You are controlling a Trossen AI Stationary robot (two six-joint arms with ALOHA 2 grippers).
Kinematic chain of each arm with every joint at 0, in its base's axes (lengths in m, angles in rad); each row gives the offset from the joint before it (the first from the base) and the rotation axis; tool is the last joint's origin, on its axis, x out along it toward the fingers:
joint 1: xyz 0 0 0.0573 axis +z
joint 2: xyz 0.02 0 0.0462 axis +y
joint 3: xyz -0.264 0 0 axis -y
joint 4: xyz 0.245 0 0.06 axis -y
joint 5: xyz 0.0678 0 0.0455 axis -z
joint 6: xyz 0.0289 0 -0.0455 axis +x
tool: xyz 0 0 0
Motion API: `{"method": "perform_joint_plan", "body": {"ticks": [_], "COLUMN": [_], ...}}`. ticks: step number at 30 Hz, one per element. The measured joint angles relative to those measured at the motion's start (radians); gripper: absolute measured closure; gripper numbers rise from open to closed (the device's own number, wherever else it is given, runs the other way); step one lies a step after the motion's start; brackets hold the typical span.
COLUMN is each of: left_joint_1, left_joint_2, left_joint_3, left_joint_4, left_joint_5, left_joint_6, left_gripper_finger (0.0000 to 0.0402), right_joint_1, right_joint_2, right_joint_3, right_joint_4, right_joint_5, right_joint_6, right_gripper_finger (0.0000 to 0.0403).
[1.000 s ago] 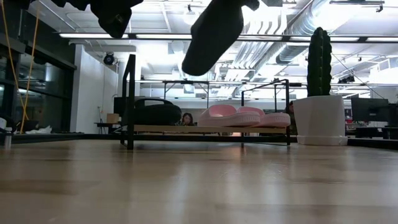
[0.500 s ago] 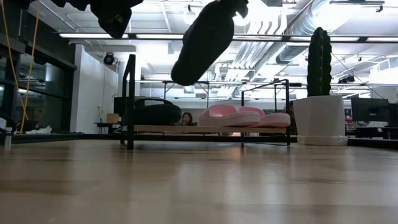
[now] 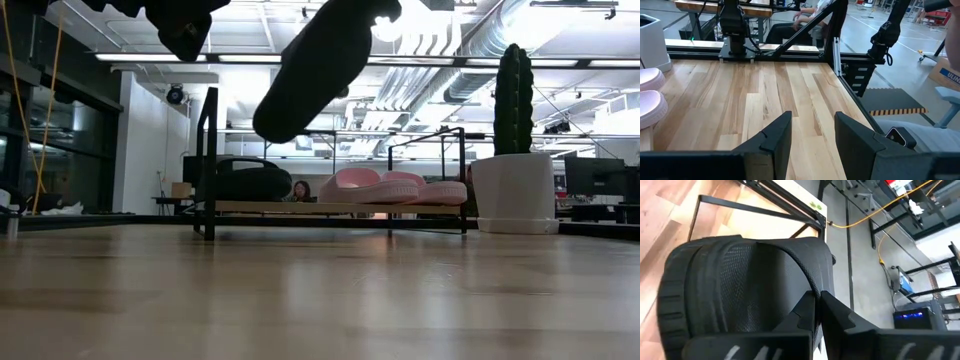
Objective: Pick and place slides into the shelf
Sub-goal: Put the black slide on the shelf
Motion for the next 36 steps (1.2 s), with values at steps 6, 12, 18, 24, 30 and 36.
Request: {"method": "perform_joint_plan", "body": {"ticks": [6,12,18,24,30,36], "left_joint_1": [0.000,0.000,0.000,0.000,0.000,0.000], "left_joint_2": [0.000,0.000,0.000,0.000,0.000,0.000], "left_joint_3": [0.000,0.000,0.000,0.000,0.000,0.000], "left_joint_4": [0.000,0.000,0.000,0.000,-0.014,-0.017], "left_joint_5": [0.000,0.000,0.000,0.000,0.000,0.000], "left_joint_6": [0.000,-0.001,-0.001,-0.002,-0.005,-0.006], "left_gripper_finger": [0.0268,0.0268,0.0268,0.0268,0.0268,0.0268], "right_joint_1": [-0.010,-0.009,0.014,0.043,0.072,0.105], "right_joint_2": [0.000,0.000,0.003,0.037,0.101,0.145], "right_joint_3": [0.000,0.000,0.000,0.000,0.001,0.001], "right_joint_4": [0.003,-0.004,-0.007,0.002,0.055,0.114], "right_joint_5": [-0.043,-0.026,0.061,0.115,0.243,0.316], "right_joint_6": [0.007,0.015,-0.026,-0.057,-0.116,-0.140], "right_gripper_finger": [0.0403,0.0403,0.0403,0.0403,0.0403,0.0403]}}
